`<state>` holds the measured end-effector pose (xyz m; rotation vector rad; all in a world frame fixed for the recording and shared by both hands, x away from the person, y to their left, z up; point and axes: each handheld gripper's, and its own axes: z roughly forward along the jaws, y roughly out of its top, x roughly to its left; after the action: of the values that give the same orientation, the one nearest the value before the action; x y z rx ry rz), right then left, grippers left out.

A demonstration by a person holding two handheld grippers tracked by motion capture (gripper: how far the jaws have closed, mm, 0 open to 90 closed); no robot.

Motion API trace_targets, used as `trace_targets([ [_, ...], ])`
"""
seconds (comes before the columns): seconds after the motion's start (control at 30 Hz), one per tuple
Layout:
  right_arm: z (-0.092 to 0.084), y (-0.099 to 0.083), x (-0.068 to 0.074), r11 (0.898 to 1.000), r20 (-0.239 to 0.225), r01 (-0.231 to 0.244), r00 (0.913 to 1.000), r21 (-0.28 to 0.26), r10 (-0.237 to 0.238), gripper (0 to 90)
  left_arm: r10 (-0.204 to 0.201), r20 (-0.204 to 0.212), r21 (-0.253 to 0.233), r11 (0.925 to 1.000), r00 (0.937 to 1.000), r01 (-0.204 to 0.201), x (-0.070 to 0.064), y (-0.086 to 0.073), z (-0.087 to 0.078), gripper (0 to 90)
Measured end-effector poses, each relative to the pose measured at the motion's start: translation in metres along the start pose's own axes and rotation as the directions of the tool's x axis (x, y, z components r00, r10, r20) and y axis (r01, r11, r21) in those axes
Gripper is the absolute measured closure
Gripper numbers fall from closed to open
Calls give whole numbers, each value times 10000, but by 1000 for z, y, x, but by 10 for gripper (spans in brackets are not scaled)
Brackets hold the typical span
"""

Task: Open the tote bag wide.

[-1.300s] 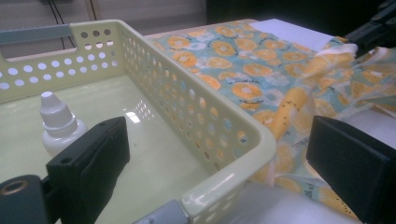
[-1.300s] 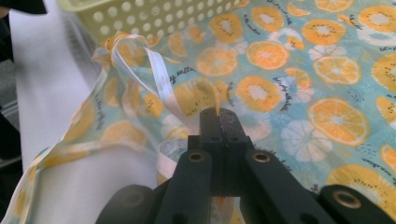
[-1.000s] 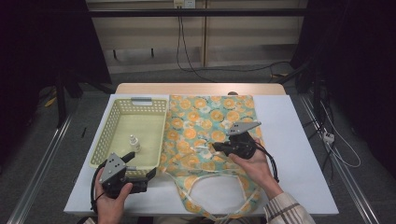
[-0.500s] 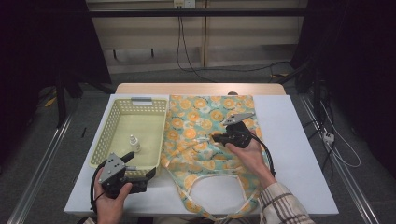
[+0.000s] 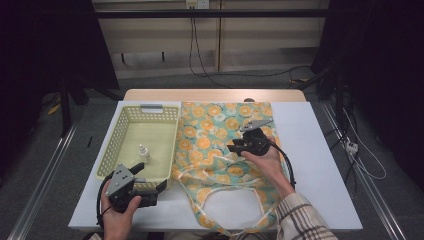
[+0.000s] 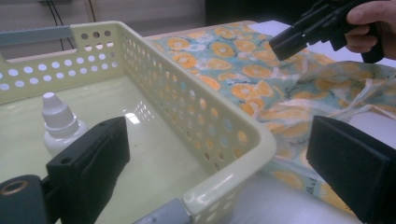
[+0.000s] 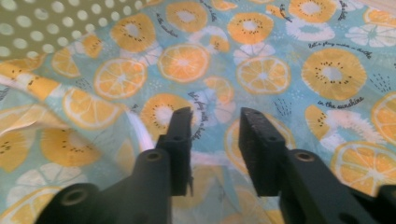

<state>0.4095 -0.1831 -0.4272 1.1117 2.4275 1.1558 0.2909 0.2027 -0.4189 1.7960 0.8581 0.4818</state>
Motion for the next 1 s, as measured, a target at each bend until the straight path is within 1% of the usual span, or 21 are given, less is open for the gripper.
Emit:
trace_targets([
  [0.03, -2, 1, 1, 10000, -52, 38, 10000, -35, -38, 593, 47, -16, -16, 10000, 10000, -47, 0, 0, 0, 57],
  [0.1, -9, 2, 5, 9999, -155, 87, 9998, -147, -90, 572, 73, -35, 20, 10000, 10000, -73, 1, 0, 0, 57],
  [0.17, -17, -1, 11, 9996, -390, 187, 9990, -231, -196, 498, 19, -60, 20, 10000, 10000, -19, 1, 0, -1, 57],
  [0.2, -17, -1, 11, 9996, -390, 187, 9990, -231, -196, 498, 34, -65, 30, 10000, 10000, -34, 1, 0, -1, 57],
  [0.3, -23, -9, 16, 9995, -385, 316, 9988, -52, -318, 430, 33, -54, 45, 10000, 10000, -33, 1, 0, -1, 57],
  [0.37, -27, -13, 19, 9991, -307, 390, 9988, 136, -386, 413, 24, -29, 24, 10000, 10000, -23, 0, 0, -1, 57],
  [0.47, -33, -20, 24, 9984, -255, 541, 9982, 188, -536, 367, 38, -78, 33, 10000, 10000, -37, 1, 0, -1, 57],
  [0.5, -35, -21, 25, 9978, -271, 616, 9978, 255, -609, 361, 19, -86, 39, 10000, 10000, -19, 1, 0, -1, 57],
  [0.53, -38, -24, 29, 9971, -369, 710, 9969, 254, -701, 333, -2, -83, 48, 10000, 10000, 2, 1, 0, -1, 57],
  [0.57, -38, -24, 29, 9971, -369, 710, 9969, 254, -701, 333, 27, -95, 57, 10000, 10000, -27, 1, 0, -1, 57],
  [0.6, -40, -27, 30, 9967, -553, 747, 9958, 311, -729, 320, 24, -93, 46, 10000, 10000, -24, 1, 0, -1, 58],
  [0.7, -41, -34, 36, 9949, -861, 889, 9927, 479, -846, 293, -40, -110, 59, 10000, 9999, 41, 1, -1, -1, 57],
  [0.77, -42, -39, 41, 9935, -1041, 970, 9904, 591, -905, 279, 4, -146, 78, 10000, 9999, -3, 1, -1, -1, 57],
  [0.83, -42, -43, 46, 9908, -1022, 1179, 9886, 657, -1109, 261, -74, -194, 23, 10000, 9998, 75, 1, -1, -1, 58],
  [0.93, -43, -49, 49, 9898, -1052, 1230, 9878, 720, -1151, 259, -35, -189, 53, 10000, 9998, 36, 1, 0, 0, 58],
  [0.97, -43, -53, 51, 9869, -995, 1400, 9863, 797, -1319, 272, -70, -196, 76, 9999, 9998, 71, 1, -1, 0, 57],
  [1.0, -43, -53, 51, 9869, -995, 1400, 9863, 797, -1319, 272, -19, -189, 130, 9999, 9998, 21, 2, 0, 0, 57],
])
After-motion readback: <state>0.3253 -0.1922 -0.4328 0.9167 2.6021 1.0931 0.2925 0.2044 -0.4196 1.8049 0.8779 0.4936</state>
